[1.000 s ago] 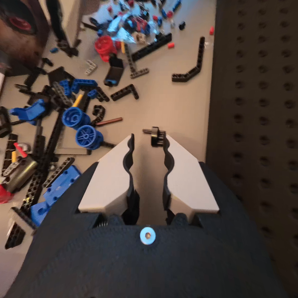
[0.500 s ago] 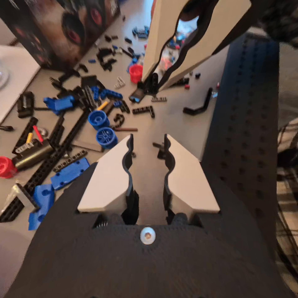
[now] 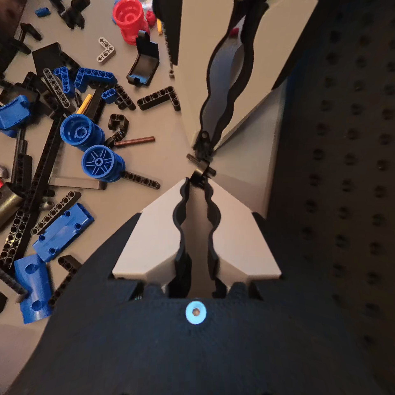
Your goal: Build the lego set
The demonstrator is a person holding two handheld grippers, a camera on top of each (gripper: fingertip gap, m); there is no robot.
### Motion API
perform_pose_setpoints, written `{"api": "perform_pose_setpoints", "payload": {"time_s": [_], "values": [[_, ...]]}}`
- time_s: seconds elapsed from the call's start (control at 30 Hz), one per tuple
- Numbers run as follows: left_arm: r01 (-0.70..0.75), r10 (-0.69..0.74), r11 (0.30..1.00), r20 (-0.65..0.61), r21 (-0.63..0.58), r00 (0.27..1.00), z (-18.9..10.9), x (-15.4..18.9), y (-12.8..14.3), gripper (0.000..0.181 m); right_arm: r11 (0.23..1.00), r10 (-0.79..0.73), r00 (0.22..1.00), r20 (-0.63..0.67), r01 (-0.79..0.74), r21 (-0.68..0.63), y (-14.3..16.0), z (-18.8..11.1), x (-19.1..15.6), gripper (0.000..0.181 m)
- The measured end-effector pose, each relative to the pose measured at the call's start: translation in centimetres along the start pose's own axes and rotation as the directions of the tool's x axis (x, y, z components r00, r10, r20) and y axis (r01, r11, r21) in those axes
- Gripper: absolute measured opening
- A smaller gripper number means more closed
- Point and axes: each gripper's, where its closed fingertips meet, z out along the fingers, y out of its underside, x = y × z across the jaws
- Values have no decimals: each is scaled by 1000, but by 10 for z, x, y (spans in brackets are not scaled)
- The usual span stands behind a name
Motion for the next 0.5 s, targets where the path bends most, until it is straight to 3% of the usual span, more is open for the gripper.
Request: {"api": "perform_pose_setpoints", "payload": {"time_s": [0.23,0.4,0.5], "values": [[-101,100,995,-41,-9,994,-4,-7,5,4,998,-17,998,53,13,62,-19,5,-14,12],[-64,66,997,-48,33,997,-13,-10,5,23,997,9,999,47,-13,81,-14,-1,-9,13],[40,-36,998,-60,58,998,-17,-5,-1,30,991,14,999,40,-19,129,-17,-9,-5,13]]}}
